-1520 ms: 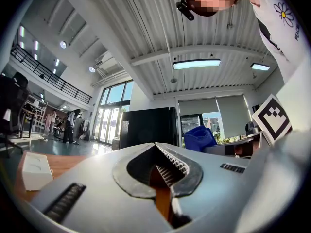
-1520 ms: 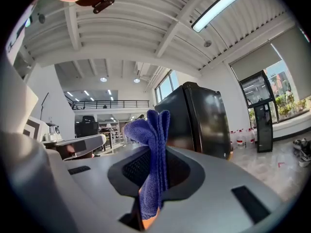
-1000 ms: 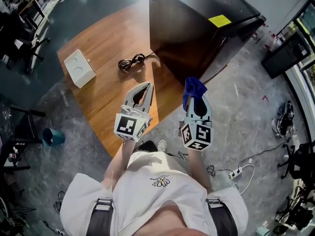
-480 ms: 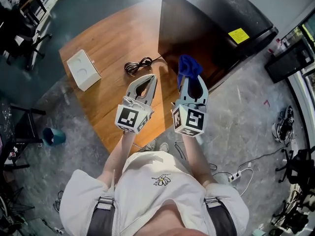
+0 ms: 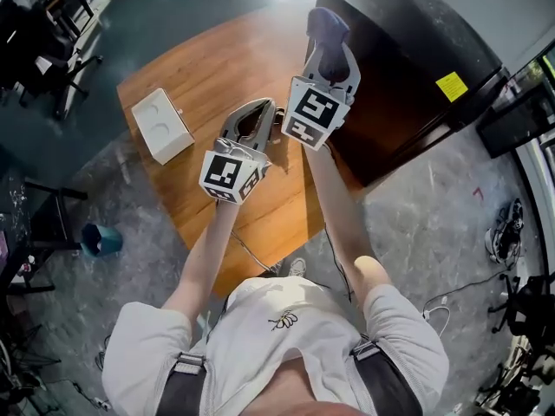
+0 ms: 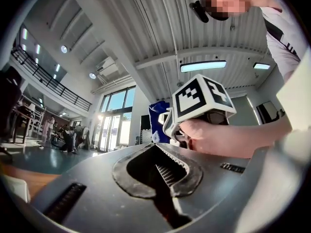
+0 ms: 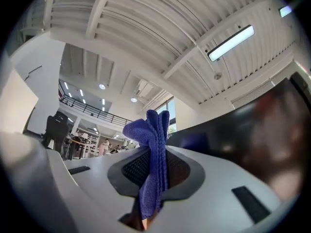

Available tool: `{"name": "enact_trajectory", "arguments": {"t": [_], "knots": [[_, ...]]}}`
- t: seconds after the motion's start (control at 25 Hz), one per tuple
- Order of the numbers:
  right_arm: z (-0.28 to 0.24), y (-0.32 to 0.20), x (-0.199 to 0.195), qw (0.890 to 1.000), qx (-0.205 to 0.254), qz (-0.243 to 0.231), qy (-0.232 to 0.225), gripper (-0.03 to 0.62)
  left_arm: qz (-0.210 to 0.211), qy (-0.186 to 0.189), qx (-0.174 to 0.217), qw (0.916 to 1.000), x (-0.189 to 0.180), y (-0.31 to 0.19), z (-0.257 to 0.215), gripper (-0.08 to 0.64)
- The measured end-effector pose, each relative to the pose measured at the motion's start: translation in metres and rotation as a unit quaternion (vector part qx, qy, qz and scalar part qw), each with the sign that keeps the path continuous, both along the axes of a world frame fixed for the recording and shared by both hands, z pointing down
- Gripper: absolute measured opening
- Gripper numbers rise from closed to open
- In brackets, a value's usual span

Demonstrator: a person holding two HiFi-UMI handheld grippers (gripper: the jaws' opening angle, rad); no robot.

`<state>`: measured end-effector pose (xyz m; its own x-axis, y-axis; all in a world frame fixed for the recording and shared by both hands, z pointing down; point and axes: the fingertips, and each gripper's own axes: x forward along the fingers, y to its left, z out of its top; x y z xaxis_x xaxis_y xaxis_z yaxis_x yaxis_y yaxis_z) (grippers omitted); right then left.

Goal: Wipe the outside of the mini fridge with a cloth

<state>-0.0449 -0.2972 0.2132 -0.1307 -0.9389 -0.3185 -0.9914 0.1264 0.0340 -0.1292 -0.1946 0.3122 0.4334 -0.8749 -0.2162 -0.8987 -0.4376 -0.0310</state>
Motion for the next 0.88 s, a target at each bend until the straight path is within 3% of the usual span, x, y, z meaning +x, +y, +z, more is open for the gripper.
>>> {"name": "enact_trajectory", "arguments": {"t": [0.16,0.52,0.88], "knots": [[-0.015,-0.042,-0.021,0.999,0.002,0.038,-0.004,0.061,-0.014,0.014,-0.008,0.9998,-0.026,-0.016,0.004,0.005],[-0.024,-0.097,-0.046,0.992,0.014,0.115,0.043,0.061,-0.032,0.031,-0.031,0.9985,-0.063,-0.034,0.029,0.005],[-0.021,-0.116,-0.051,0.990,0.007,0.130,0.062,0.061,-0.036,0.040,-0.047,0.9975,-0.077,-0.043,0.045,0.005]]}}
